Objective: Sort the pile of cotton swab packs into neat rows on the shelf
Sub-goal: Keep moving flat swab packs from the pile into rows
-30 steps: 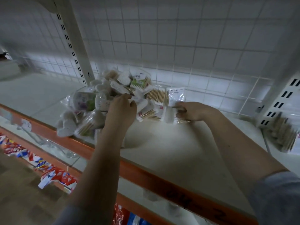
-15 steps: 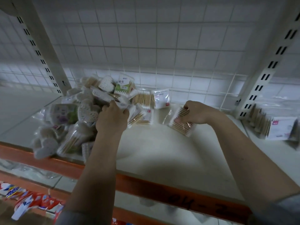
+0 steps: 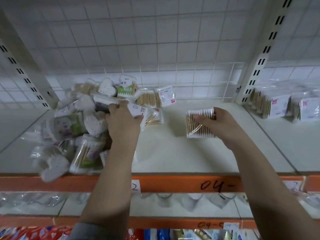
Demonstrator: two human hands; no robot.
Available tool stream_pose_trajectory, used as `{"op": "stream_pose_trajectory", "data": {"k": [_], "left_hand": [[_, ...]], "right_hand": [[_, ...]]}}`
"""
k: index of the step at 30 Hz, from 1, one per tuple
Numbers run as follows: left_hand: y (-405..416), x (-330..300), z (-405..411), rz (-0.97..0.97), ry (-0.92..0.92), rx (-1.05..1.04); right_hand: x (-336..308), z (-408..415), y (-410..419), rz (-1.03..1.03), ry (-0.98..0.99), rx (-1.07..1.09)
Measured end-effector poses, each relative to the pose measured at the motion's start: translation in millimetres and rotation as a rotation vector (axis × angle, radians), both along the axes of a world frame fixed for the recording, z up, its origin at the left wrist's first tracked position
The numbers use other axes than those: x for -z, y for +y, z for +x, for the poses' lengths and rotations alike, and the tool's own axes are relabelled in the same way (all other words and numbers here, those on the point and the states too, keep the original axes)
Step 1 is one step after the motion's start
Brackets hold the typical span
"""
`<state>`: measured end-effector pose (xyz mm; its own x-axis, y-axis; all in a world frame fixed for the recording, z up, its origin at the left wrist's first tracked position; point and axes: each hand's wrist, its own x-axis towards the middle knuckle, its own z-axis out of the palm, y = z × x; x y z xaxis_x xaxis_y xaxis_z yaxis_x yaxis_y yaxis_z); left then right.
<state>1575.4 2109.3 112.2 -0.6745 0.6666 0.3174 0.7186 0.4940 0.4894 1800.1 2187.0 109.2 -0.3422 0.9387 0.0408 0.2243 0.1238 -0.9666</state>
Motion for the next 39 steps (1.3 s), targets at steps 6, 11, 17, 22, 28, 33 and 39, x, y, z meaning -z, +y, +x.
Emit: {"op": "stream_pose_trajectory", "data": {"k": [6,11,17,22,28,33,39], "left_hand": [[-6.5,-6.5,9.5,0.285,-0.287,0.112],[-3.3,-12.9,28.2,0.414,-0.344,0.247],[19.6,-19.0,66.7,0.416,-0.489,0.472],[34.3,-19.8,118.6,0.361,-0.503,0.595],[51.4,-17.1,202.6,0.312,-0.504,0.627],[53.6,-4.7,286.4,0.36,-0.548,0.549],[48.8,-5.3,353.7,0.39,-0.536,0.454]], "right_hand": [[6.8,12.6,-40.0,-0.034,0.073,0.103],[5.2,38.5,-54.7,-0.001,0.034,0.176],[-1.8,79.2,-66.6,0.028,0.006,0.285],[-0.1,128.1,-65.6,0.022,-0.004,0.336],[3.5,214.4,-55.9,0.025,0.053,0.386],[9.7,293.7,-31.5,-0.023,0.11,0.355],[7.6,357.9,-20.8,-0.065,0.122,0.238]]}}
